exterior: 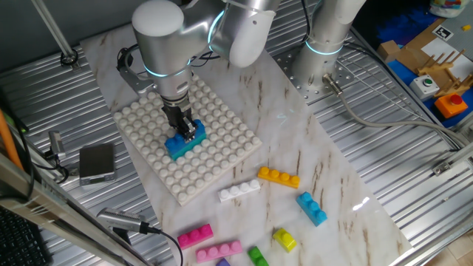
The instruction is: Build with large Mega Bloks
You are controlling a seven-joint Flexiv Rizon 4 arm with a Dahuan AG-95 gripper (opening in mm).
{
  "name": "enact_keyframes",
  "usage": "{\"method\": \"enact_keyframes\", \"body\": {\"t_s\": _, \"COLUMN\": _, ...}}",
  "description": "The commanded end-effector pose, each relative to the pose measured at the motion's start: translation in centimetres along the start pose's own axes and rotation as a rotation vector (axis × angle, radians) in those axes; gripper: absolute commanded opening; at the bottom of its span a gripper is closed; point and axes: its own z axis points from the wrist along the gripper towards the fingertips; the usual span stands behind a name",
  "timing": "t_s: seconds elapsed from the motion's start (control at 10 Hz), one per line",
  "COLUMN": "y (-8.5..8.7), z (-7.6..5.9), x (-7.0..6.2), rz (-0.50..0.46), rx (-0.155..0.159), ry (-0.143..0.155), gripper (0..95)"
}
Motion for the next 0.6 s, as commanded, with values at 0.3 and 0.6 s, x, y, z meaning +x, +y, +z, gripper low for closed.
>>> {"method": "enact_keyframes", "body": {"t_s": 0.3, "y": -0.12, "z": 0.73, "x": -0.02, "rz": 0.001, "rx": 0.003, "ry": -0.004, "gripper": 0.0}}
{"method": "enact_keyframes", "body": {"t_s": 0.6, "y": -0.12, "z": 0.73, "x": -0.03, "rz": 0.006, "rx": 0.001, "ry": -0.005, "gripper": 0.0}}
